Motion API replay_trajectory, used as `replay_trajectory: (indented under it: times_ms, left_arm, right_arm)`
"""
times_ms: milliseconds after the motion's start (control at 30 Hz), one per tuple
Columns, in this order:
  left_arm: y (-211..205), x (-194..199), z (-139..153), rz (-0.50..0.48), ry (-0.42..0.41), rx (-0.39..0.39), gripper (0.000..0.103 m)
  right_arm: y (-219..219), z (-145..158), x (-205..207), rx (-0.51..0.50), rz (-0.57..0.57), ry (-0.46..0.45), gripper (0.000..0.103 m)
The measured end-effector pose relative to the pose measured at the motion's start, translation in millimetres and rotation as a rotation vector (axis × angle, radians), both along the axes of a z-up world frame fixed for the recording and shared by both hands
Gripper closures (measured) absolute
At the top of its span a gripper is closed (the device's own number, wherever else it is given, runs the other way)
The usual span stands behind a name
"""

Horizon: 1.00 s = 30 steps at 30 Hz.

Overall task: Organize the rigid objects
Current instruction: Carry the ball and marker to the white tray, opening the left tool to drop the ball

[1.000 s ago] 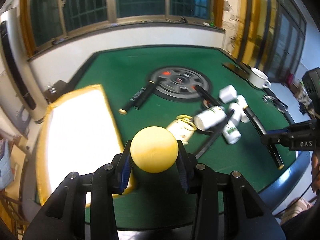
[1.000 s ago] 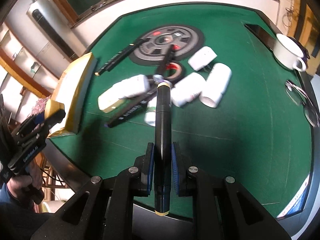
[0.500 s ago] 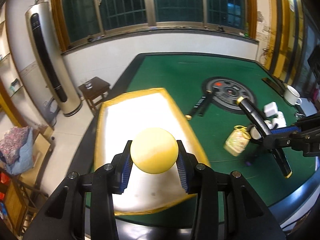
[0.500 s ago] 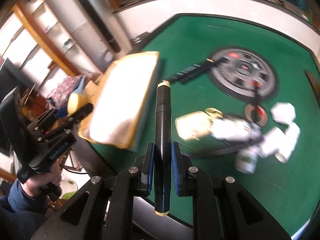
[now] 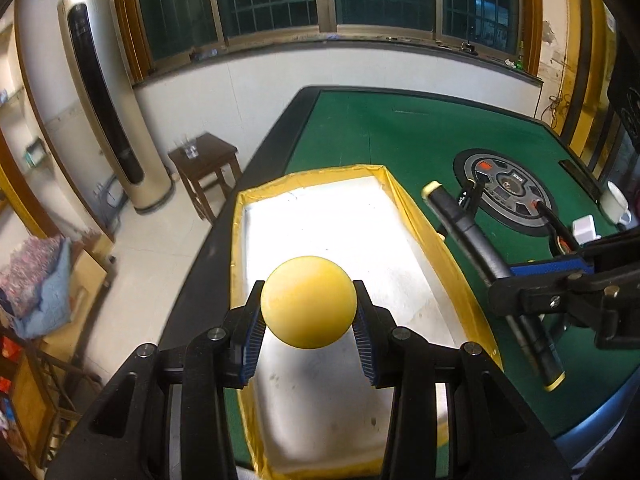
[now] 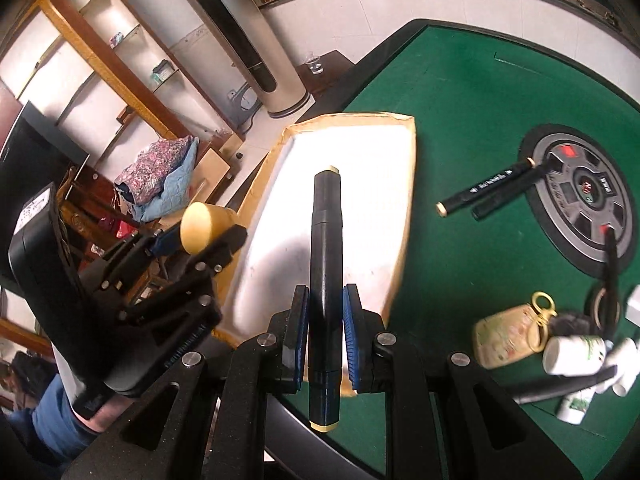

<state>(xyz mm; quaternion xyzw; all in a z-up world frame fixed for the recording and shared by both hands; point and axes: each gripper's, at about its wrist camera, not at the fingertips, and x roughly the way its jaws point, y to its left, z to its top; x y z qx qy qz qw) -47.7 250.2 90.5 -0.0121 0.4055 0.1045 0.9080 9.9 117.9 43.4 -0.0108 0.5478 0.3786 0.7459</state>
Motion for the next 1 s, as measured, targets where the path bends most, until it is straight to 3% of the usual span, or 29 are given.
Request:
replay_trajectory:
  times_ms: [300, 600, 1000]
  left_arm:
    - [38.8, 50.5, -24.9, 0.047, 0.099, -0.085, 0.065]
    - [48.0, 93.5, -53.4, 0.115, 0.182, -0.043, 0.065]
    - [54.1, 107.6, -63.9, 0.160, 0.187, -0.028, 0.064]
  right_arm:
    - [43.4, -15.9, 33.8, -0.058, -0.030, 0.001, 0.088]
    - [71.5, -49.7, 72.1, -0.154, -0.073, 0.012, 0.088]
    - [74.8, -59.5, 80.9, -0.193, -0.082, 0.028, 0.088]
